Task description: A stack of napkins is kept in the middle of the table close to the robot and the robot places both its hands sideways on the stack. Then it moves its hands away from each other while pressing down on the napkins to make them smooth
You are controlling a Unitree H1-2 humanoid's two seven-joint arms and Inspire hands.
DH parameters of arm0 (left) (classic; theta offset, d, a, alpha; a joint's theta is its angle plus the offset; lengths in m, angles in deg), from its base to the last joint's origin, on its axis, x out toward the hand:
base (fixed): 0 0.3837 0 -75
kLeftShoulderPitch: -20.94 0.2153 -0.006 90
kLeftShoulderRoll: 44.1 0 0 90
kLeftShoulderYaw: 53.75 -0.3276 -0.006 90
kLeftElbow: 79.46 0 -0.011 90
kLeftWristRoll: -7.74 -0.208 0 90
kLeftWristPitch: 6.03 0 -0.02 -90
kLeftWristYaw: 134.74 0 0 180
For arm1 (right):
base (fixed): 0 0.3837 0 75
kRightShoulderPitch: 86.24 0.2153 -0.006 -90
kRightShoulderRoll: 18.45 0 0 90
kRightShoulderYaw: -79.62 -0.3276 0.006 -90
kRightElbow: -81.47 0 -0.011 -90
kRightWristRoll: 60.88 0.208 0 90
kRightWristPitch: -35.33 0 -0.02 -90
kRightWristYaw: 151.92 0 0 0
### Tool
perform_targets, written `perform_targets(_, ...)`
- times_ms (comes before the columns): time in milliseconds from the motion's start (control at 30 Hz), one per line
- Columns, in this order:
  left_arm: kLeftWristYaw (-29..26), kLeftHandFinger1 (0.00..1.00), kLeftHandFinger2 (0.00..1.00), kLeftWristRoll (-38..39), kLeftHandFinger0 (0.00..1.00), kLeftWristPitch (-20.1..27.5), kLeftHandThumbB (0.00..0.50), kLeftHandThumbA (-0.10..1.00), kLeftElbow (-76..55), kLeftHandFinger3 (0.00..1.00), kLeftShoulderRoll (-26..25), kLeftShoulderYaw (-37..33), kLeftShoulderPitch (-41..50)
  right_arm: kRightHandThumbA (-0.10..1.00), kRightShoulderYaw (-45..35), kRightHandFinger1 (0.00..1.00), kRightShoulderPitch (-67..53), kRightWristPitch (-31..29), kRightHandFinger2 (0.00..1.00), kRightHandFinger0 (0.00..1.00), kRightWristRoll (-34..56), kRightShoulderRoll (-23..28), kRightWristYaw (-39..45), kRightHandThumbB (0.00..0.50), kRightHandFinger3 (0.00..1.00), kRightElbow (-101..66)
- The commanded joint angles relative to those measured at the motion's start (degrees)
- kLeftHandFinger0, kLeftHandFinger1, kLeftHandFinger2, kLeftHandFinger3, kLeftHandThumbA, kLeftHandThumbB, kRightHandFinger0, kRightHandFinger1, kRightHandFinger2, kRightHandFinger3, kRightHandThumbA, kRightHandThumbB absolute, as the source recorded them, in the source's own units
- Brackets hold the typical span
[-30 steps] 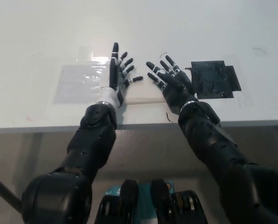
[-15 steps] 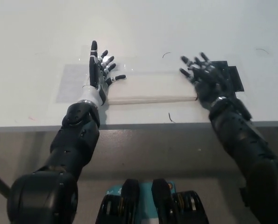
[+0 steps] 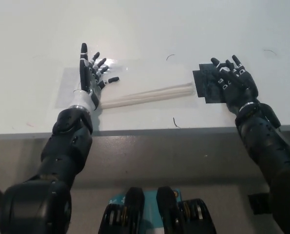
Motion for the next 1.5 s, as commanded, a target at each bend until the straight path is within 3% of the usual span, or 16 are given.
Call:
perform_targets(0,2.85,1.00,1.00,0.21,1.00,2.45,0.395,1.00,-2.18,1.00,-2.80,-0.46,0.38,1.00,0.17,1.00,-0.86,-0.22,1.00,1.00,-0.11,1.53,-1.22,0.410,1.00,0.32)
perform_targets(67,4.28,1.00,1.00,-0.43,1.00,3.48,0.396,1.00,-4.33,1.00,-3.81,-1.32,0.33,1.00,-0.08,1.00,0.14,-0.99,1.00,1.00,0.30,1.89,0.50,0.408,1.00,-0.20)
perform_targets(133,5.42,1.00,1.00,-0.21,1.00,3.57,0.384,1.00,-7.00,1.00,-4.29,-1.69,0.55,1.00,-0.96,1.00,0.86,-1.57,1.00,1.00,1.37,2.17,2.93,0.440,1.00,-0.88)
perform_targets(200,6.85,1.00,1.00,-0.67,1.00,2.60,0.382,1.00,-12.44,1.00,-5.00,-2.90,1.18,1.00,-1.33,1.00,1.97,-2.33,1.00,1.00,1.94,2.61,5.36,0.403,1.00,-1.90)
perform_targets(300,6.85,1.00,1.00,-1.85,1.00,-2.66,0.361,1.00,-28.17,1.00,-5.57,-5.45,4.13,1.00,-1.71,1.00,3.62,-2.99,1.00,1.00,2.53,2.75,7.36,0.431,1.00,-4.74)
perform_targets(467,8.35,1.00,1.00,-1.94,1.00,-7.77,0.361,1.00,-47.32,1.00,-6.20,-8.26,7.72,1.00,-0.95,1.00,3.34,-3.38,1.00,1.00,2.99,1.99,10.57,0.395,1.00,-13.00)
perform_targets(600,8.22,1.00,1.00,-1.68,1.00,-12.44,0.431,1.00,-61.37,1.00,-6.99,-9.78,9.53,1.00,2.00,1.00,-1.00,0.22,1.00,1.00,2.91,-0.92,9.67,0.391,1.00,-31.57)
perform_targets(733,8.97,1.00,1.00,-0.79,1.00,-15.03,0.422,1.00,-71.19,1.00,-8.07,-10.82,11.94,1.00,5.40,1.00,-6.72,3.91,1.00,1.00,2.98,-3.50,8.01,0.346,1.00,-49.98)
perform_targets(867,8.66,1.00,1.00,0.43,1.00,-16.51,0.399,1.00,-83.98,1.00,-8.25,-11.36,18.21,1.00,10.59,1.00,-14.38,7.79,1.00,1.00,0.18,-5.59,4.94,0.398,1.00,-70.71)
perform_targets(900,8.51,1.00,1.00,0.69,1.00,-17.17,0.418,1.00,-86.31,1.00,-8.25,-11.51,19.48,1.00,11.56,1.00,-15.82,7.86,1.00,1.00,0.11,-5.60,5.56,0.386,1.00,-73.75)
perform_targets(933,8.62,1.00,1.00,1.06,1.00,-17.31,0.420,1.00,-89.13,1.00,-8.40,-11.71,21.26,1.00,12.72,1.00,-17.86,8.79,1.00,1.00,-0.71,-6.00,4.89,0.413,1.00,-78.53)
perform_targets(1000,7.80,1.00,1.00,0.89,1.00,-18.20,0.422,1.00,-95.49,1.00,-8.24,-11.80,25.54,1.00,15.35,1.00,-22.20,9.83,1.00,1.00,-1.71,-6.15,5.19,0.416,1.00,-88.04)
perform_targets(1067,7.36,1.00,1.00,1.33,1.00,-17.43,0.380,1.00,-100.59,1.00,-7.84,-11.77,29.55,1.00,17.50,1.00,-26.09,10.17,1.00,1.00,-3.16,-6.30,5.17,0.418,1.00,-95.97)
perform_targets(1200,7.90,1.00,1.00,2.30,1.00,-14.18,0.386,1.00,-107.57,1.00,-7.71,-12.14,37.09,1.00,20.84,1.00,-33.18,10.42,1.00,1.00,-5.94,-6.39,5.75,0.428,1.00,-108.45)
perform_targets(1300,7.64,1.00,1.00,2.58,1.00,-11.84,0.428,1.00,-112.50,1.00,-7.12,-12.17,44.63,1.00,23.65,1.00,-40.41,10.91,1.00,1.00,-6.97,-6.23,7.06,0.444,1.00,-117.13)
perform_targets(1467,8.64,1.00,1.00,2.68,1.00,-7.75,0.383,1.00,-115.60,1.00,-6.71,-13.38,53.40,1.00,27.01,1.00,-48.94,9.10,1.00,1.00,-8.39,-6.49,9.22,0.472,1.00,-123.09)
